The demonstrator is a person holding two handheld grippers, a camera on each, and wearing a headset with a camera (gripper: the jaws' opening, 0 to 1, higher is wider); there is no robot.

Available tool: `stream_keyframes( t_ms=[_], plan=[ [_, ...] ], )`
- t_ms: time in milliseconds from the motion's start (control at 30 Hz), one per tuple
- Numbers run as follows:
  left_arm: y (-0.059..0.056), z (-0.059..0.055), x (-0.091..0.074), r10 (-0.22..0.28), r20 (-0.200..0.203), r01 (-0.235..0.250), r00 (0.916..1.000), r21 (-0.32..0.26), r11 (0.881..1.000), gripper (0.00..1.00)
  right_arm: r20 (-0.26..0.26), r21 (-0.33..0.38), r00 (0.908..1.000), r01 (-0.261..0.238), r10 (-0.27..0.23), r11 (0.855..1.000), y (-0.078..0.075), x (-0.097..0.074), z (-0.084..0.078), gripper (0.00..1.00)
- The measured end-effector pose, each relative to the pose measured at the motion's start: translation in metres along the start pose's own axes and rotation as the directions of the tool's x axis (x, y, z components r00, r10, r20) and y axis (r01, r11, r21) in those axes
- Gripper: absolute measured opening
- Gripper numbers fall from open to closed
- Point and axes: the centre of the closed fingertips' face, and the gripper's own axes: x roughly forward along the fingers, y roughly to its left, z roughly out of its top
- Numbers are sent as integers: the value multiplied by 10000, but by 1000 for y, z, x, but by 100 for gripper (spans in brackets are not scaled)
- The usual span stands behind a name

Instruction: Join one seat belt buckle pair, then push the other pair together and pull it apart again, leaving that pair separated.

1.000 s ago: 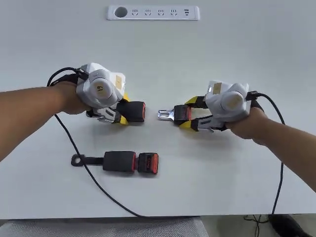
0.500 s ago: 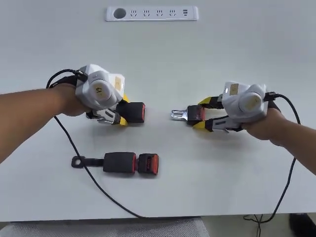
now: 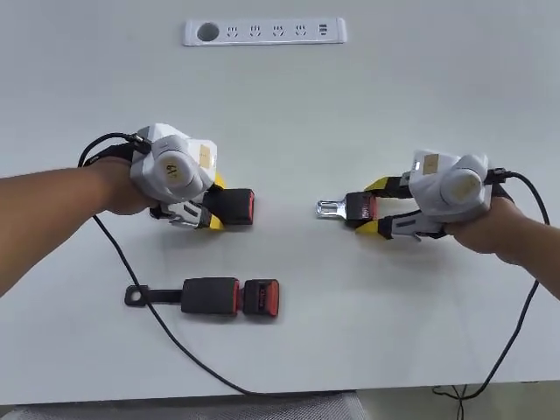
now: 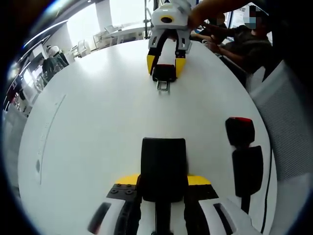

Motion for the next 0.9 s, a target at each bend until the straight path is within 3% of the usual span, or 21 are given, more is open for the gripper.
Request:
stream_keyframes(
  t_ms=[400,633,667,733,767,833,900],
  plan=[
    [0,0,0,7,-60,-7,10000,-3,10000,35,-138,98,9999,61,-60,9999,-2,-15,-17,36],
    [0,0,0,12,-88,-12,10000,-5,10000,35,-115,70,9999,37,-36,10000,-2,-15,-18,37],
    [0,0,0,5,-100,-5,9999,-14,10000,35,-87,145,10000,14,-12,9999,-1,-15,-17,39],
    [0,1,1,-53,-245,51,9997,-102,9999,36,-5,195,10000,-51,51,9998,1,-13,-16,53],
    [-4,-3,-1,-369,-519,348,9980,-417,9985,38,-4,137,10000,-24,24,9999,1,-12,-15,59],
    [-10,5,-1,-752,-143,735,9971,-961,9927,47,-7,398,10000,-24,25,9992,3,-11,-15,65],
    [1,6,-6,-122,-204,89,9997,-1549,9879,60,125,820,9995,266,-277,9963,2,-11,-12,71]
  ],
)
